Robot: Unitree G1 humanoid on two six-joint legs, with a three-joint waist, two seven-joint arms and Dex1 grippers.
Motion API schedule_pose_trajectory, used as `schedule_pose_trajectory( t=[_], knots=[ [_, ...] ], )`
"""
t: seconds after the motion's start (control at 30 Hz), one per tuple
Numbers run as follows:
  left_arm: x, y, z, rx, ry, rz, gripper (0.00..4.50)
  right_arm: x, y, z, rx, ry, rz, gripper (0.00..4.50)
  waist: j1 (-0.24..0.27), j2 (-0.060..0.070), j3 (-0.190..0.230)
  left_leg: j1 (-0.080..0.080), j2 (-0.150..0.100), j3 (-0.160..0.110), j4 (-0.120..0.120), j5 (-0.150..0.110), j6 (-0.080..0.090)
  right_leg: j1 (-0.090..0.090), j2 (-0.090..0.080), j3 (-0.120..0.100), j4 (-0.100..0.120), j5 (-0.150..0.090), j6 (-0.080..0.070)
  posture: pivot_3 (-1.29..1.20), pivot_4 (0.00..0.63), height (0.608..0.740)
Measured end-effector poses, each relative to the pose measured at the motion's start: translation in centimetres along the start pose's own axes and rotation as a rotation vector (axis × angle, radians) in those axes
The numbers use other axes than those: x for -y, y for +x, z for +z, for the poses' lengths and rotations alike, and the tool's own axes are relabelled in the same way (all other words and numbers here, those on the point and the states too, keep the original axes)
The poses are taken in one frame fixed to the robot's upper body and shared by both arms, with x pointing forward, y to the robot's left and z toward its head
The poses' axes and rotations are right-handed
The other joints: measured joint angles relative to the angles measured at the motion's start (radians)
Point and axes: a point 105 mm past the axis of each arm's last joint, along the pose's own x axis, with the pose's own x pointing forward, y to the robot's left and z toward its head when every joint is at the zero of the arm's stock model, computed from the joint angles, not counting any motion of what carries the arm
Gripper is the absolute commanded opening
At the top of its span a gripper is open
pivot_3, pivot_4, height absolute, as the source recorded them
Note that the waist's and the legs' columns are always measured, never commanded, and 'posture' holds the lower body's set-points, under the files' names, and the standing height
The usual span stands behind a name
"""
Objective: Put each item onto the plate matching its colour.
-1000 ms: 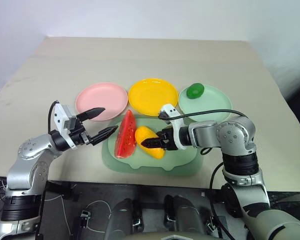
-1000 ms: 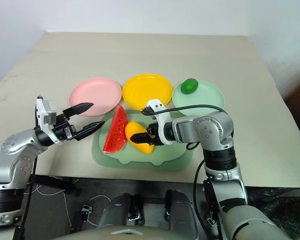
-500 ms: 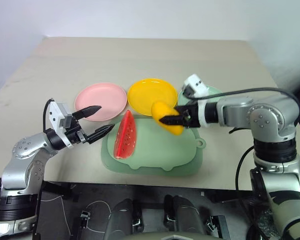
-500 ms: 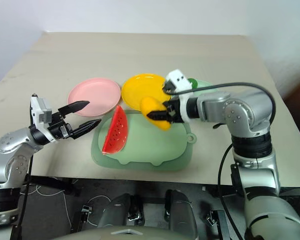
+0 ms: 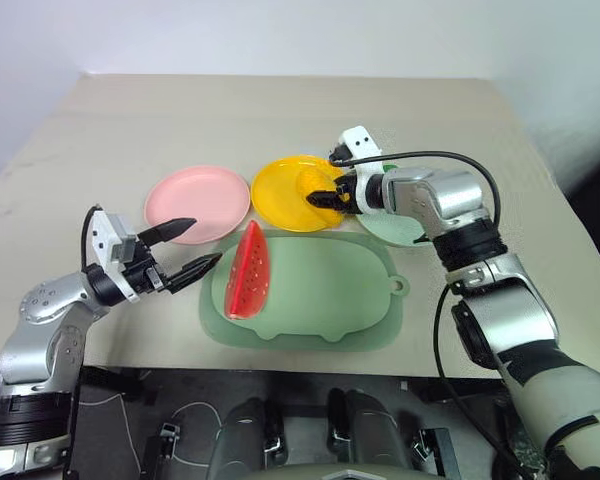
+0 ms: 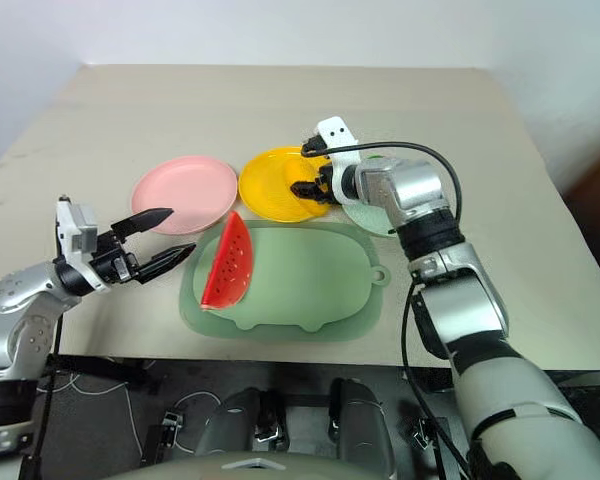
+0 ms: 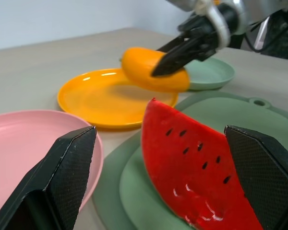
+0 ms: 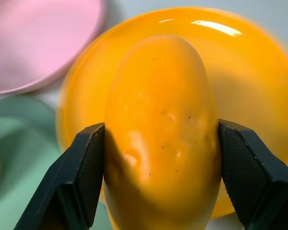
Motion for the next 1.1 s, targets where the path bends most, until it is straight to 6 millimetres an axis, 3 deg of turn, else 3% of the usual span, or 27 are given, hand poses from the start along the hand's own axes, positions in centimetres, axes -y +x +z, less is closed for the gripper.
schedule_pose_trajectory(
  t=[0.4,0.53,0.6,0.83,1.0,1.1],
  knots=[
    [0.6,-0.7,0.4,0.0,0.016,0.032,4.5,-1.6,3.7,0.0,0.029,0.069,-0.016,3.11,-0.015,0.0,0.0,0.0,0.0,0.0,-0.002,0.002,-0.003,-0.002,0.0,0.0,0.003,0.0,0.0,0.0,0.15,0.696],
    [0.6,-0.7,0.4,0.0,0.0,0.035,4.5,-2.0,4.3,0.3,0.044,0.082,-0.019,4.39,-0.021,0.0,0.0,0.0,0.0,0.0,-0.002,0.002,-0.003,-0.002,0.0,0.0,0.003,0.0,0.0,0.0,0.15,0.696],
    [0.6,-0.7,0.5,-0.008,0.003,0.029,4.5,-2.1,4.3,0.3,0.046,0.09,-0.01,4.45,-0.023,0.0,0.0,0.0,0.0,0.0,-0.002,0.002,-0.003,-0.002,0.0,0.0,0.003,0.0,0.0,0.0,0.15,0.696],
    [0.1,-0.5,1.4,-0.005,0.031,0.04,4.5,-2.7,3.6,2.5,0.109,0.03,0.046,4.45,-0.023,0.0,0.0,0.0,0.0,0.0,-0.002,0.002,-0.003,-0.002,0.0,0.001,0.004,0.0,0.0,0.0,0.15,0.696],
    [-0.1,-0.1,2.1,0.003,0.042,0.062,4.5,-2.7,0.5,6.6,0.25,-0.035,0.09,4.45,-0.022,0.0,0.0,0.001,0.0,-0.001,-0.002,0.002,-0.003,-0.002,0.0,0.001,0.003,0.0,0.0,0.0,0.15,0.696],
    [0.1,0.3,2.5,0.009,0.042,0.067,4.5,-2.9,-1.5,6.5,0.32,-0.083,0.107,4.45,-0.021,0.0,0.0,0.002,0.0,-0.001,-0.002,0.002,-0.003,-0.001,0.0,0.0,0.004,0.0,0.0,0.0,0.15,0.696]
  ],
)
